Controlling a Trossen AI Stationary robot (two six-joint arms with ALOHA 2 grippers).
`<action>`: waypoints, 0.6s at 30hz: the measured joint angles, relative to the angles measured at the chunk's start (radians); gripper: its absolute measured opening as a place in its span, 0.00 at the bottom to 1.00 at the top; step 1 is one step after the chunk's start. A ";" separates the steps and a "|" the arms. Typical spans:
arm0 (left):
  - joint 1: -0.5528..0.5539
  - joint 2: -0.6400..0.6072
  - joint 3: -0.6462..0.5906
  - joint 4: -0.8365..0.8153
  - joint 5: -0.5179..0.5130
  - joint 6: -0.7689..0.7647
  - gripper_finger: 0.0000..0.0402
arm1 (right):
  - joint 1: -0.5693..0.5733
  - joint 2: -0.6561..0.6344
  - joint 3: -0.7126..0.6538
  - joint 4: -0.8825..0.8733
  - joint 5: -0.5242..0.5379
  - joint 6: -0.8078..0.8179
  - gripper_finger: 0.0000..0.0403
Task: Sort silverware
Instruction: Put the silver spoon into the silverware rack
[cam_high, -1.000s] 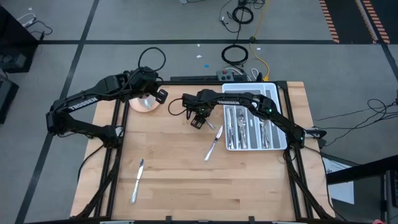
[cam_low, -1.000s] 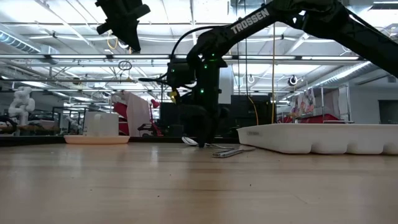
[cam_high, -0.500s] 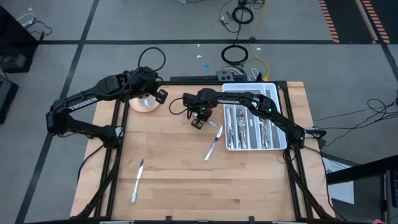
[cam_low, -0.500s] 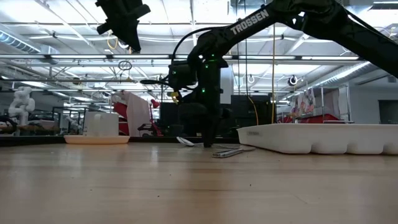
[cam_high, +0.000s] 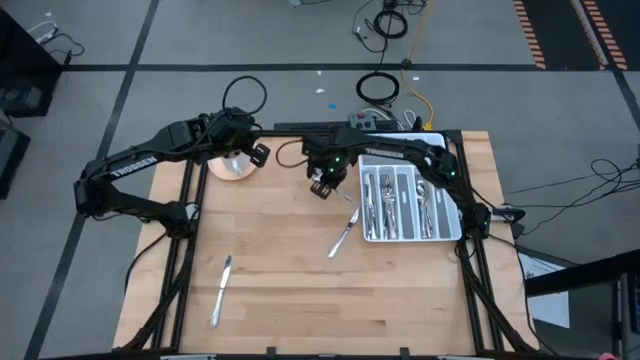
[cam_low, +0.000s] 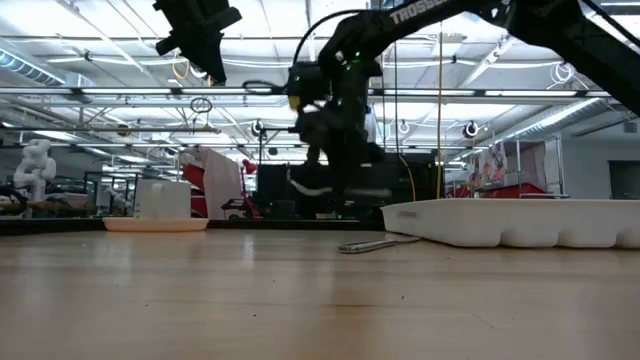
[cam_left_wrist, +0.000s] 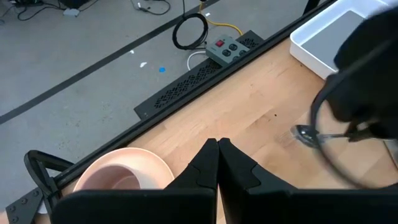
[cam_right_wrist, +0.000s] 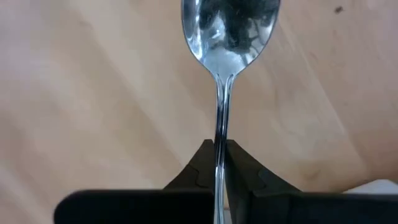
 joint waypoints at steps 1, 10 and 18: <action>0.000 0.000 0.000 0.000 0.000 0.000 0.01 | -0.006 -0.016 0.000 0.000 -0.023 0.000 0.00; 0.000 0.000 0.000 -0.002 0.000 0.003 0.01 | -0.071 -0.169 -0.031 -0.118 0.011 0.002 0.00; 0.000 0.000 0.000 -0.003 0.000 0.003 0.01 | -0.134 -0.568 -0.520 0.025 0.034 0.200 0.00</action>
